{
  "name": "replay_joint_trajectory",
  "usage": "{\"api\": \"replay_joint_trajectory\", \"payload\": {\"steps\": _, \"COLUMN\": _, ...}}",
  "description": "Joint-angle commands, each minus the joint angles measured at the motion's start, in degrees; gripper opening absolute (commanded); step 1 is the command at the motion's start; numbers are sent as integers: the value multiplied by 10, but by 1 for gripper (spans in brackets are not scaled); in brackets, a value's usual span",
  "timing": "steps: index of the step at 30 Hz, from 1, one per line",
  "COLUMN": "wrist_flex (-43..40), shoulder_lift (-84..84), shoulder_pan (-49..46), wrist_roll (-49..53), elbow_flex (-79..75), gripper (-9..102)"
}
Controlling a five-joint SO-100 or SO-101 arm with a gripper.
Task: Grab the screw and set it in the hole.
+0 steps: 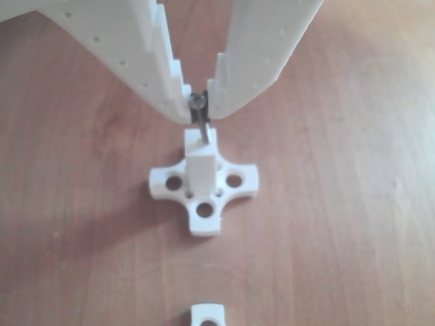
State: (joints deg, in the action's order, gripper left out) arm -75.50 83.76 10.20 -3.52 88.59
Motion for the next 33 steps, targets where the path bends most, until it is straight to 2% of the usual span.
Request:
{"api": "replay_joint_trajectory", "payload": {"steps": 1, "wrist_flex": -3, "shoulder_lift": 15, "shoulder_pan": 7, "wrist_roll": -2, "elbow_flex": -8, "gripper": -4}}
{"api": "replay_joint_trajectory", "payload": {"steps": 20, "wrist_flex": -21, "shoulder_lift": 16, "shoulder_pan": 12, "wrist_roll": 0, "elbow_flex": -12, "gripper": -4}}
{"api": "replay_joint_trajectory", "payload": {"steps": 33, "wrist_flex": 3, "shoulder_lift": 9, "shoulder_pan": 11, "wrist_roll": 1, "elbow_flex": -5, "gripper": -4}}
